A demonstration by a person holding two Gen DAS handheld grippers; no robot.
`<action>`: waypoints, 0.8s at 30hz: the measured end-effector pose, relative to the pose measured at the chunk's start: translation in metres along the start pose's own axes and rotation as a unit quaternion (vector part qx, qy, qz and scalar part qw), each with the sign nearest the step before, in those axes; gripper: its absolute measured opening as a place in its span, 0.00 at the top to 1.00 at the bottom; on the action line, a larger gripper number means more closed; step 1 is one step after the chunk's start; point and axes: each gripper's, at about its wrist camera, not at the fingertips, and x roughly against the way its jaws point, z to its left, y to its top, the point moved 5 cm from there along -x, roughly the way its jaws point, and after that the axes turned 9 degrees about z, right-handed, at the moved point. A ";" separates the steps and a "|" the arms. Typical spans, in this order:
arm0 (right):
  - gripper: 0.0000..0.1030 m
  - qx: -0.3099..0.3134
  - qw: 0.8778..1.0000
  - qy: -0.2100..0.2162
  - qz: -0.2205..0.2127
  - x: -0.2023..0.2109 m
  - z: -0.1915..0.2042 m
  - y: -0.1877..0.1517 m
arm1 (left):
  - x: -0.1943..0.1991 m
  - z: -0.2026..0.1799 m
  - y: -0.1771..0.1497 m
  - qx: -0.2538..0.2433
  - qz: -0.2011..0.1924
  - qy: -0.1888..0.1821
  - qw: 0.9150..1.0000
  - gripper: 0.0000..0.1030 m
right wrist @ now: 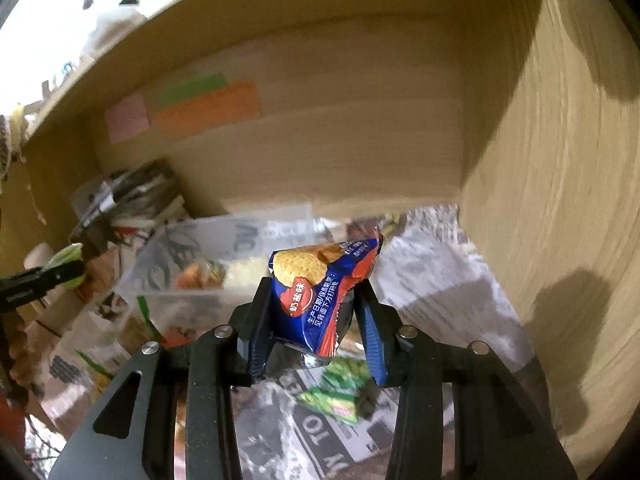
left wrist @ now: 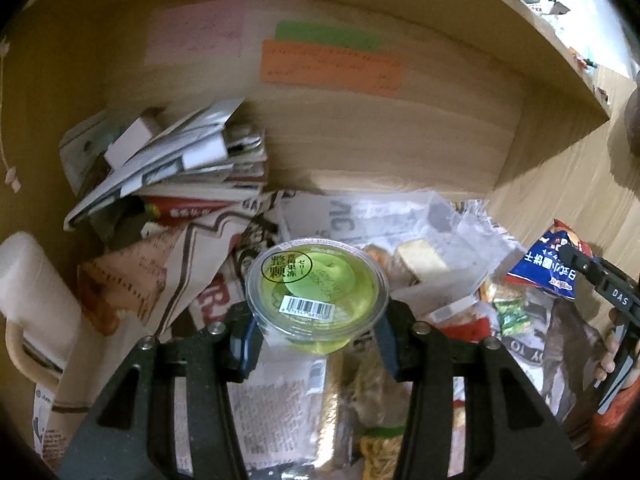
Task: Organize snacks
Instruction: 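Lift the jelly cup into the clear box while the right tool drops the chip bag there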
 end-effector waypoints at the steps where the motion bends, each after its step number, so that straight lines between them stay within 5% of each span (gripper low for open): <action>1: 0.64 0.003 1.000 0.004 -0.005 0.001 0.003 0.003 | 0.000 -0.003 0.004 -0.002 -0.002 -0.002 1.000 0.54; 11: 0.64 0.028 0.998 0.051 -0.029 -0.012 0.031 0.032 | -0.022 -0.017 0.030 -0.009 0.010 -0.021 1.000 0.54; 24: 0.64 0.060 0.994 0.086 0.022 -0.071 0.066 0.047 | -0.081 -0.021 0.039 -0.019 0.073 -0.026 0.997 0.54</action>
